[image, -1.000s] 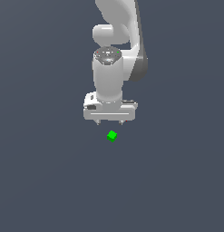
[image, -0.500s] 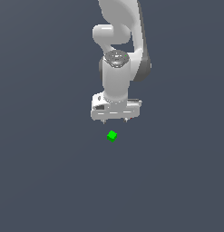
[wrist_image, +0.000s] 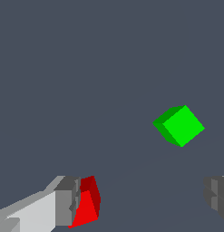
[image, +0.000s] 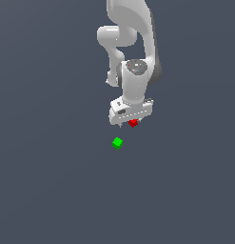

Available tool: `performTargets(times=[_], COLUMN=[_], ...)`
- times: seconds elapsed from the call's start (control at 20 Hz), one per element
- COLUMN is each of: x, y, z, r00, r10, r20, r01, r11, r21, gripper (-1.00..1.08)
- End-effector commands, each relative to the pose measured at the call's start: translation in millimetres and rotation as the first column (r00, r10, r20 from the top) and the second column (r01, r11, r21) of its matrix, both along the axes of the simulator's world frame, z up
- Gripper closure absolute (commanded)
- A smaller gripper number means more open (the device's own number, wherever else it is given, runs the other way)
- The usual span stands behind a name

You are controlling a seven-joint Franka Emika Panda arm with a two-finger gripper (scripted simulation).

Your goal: Stack the red cube on top of the green cube.

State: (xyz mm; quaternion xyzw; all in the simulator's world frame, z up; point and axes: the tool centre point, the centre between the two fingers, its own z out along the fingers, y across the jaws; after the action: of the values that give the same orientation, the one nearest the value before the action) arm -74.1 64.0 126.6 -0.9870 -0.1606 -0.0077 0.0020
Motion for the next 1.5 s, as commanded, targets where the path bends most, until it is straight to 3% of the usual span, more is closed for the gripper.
performTargets(times=[0.0,0.35,0.65,1.45], x=[-20,-65,-87,-92], y=[11,30,36,36], z=[-13,-40,-53,-65], r00=[0.997,0.976,0.957,0.953], r10=[0.071,0.218,0.289,0.302], r20=[-0.003,-0.010,-0.014,-0.015], r01=[-0.071,-0.218,-0.289,-0.302], r11=[0.997,0.976,0.957,0.953], r21=[-0.001,-0.004,-0.005,-0.006], gripper=[-0.92,-0.92,-0.92,-0.92])
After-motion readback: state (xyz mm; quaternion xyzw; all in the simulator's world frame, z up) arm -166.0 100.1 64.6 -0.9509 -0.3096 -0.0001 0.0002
